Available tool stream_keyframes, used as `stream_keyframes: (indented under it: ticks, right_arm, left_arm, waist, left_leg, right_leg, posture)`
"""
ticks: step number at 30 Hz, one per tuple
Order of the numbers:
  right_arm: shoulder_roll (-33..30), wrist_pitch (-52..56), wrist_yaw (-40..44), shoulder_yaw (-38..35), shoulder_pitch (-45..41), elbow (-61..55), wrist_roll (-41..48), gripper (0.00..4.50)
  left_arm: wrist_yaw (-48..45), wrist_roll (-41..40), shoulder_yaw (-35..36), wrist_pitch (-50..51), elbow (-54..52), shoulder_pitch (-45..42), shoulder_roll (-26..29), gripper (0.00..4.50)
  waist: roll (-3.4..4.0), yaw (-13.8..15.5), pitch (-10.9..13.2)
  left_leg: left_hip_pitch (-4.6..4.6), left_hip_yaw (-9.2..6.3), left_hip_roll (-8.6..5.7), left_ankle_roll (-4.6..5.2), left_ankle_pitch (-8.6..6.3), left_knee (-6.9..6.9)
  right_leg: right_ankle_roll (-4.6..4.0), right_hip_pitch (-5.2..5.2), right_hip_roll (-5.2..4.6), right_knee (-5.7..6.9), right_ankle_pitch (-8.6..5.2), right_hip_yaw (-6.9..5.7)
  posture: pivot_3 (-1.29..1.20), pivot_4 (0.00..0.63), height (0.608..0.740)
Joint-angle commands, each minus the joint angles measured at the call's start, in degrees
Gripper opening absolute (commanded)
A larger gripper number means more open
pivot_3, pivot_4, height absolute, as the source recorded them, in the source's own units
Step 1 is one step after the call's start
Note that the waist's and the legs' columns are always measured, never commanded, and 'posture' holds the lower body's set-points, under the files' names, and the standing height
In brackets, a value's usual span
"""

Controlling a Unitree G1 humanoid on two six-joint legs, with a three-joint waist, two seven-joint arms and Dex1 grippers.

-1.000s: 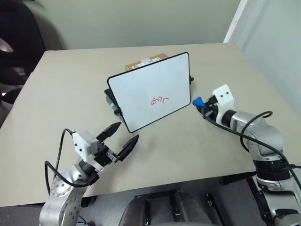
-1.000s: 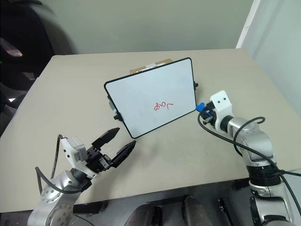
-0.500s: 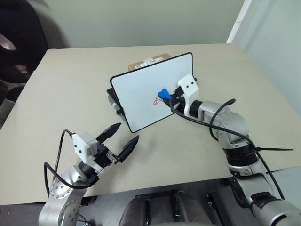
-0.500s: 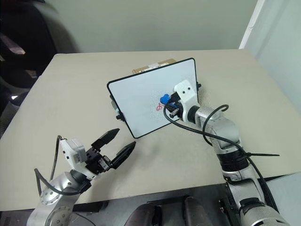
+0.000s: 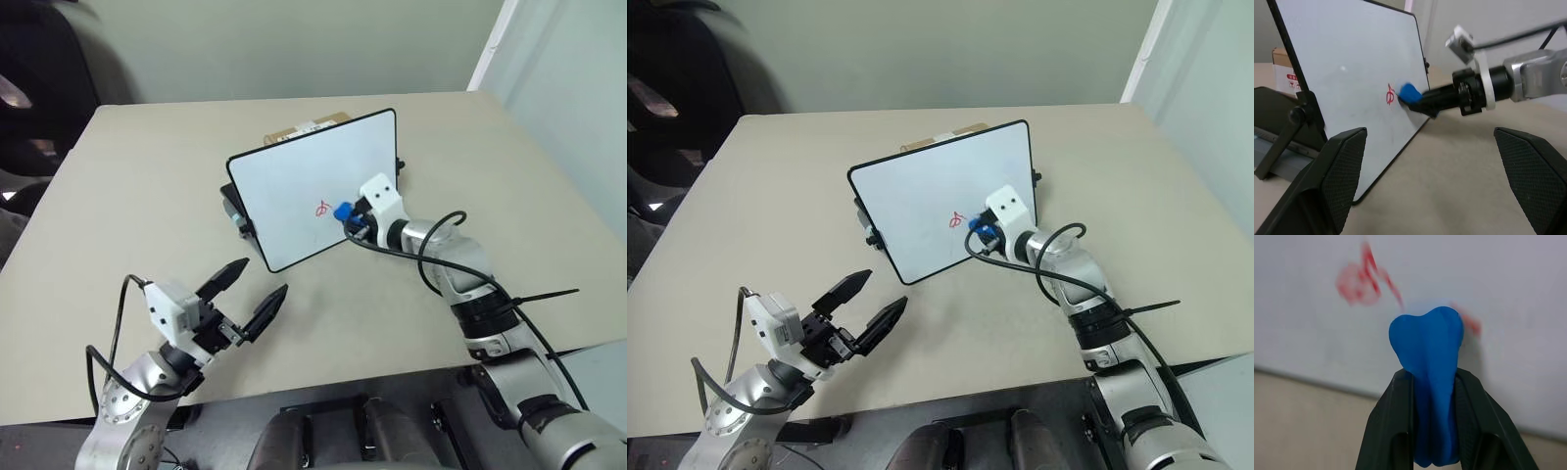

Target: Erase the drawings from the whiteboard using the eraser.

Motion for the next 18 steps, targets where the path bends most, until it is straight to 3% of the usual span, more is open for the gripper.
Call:
stream_keyframes:
  ticks: [1, 18]
  right_arm:
    - [-0.32, 0.94, -0.29, 0.59, -0.25, 0.08, -1.96, 0.99]
    - [3.10, -0.65, -0.30, -7.02, -6.90, -6.71, 1.30, 0.99]
  left_arm:
    - [0.00, -0.52, 1.02, -1.21, -2.87, 0.10, -0.08, 4.50]
    - [-0.19, -0.37, 0.48, -1.03, -1.89, -1.17, -0.10, 4.50]
  waist:
    - [0.00, -0.02, 0.00]
    - [0.01, -0.10, 0.01]
  left_leg:
    - [0.00, 0.00, 0.01, -0.03, 0.04, 0.00]
    - [-0.23, 0.00, 0.06, -0.08, 0.01, -0.12]
  right_leg:
    - [-0.02, -0.01, 0.01, 0.01, 0.04, 0.00]
    - [-0.03, -0.31, 0.07, -0.04, -0.04, -0.01]
  posture:
    - [0.00, 0.150, 0.740]
    - [0.00, 0.150, 0.740]
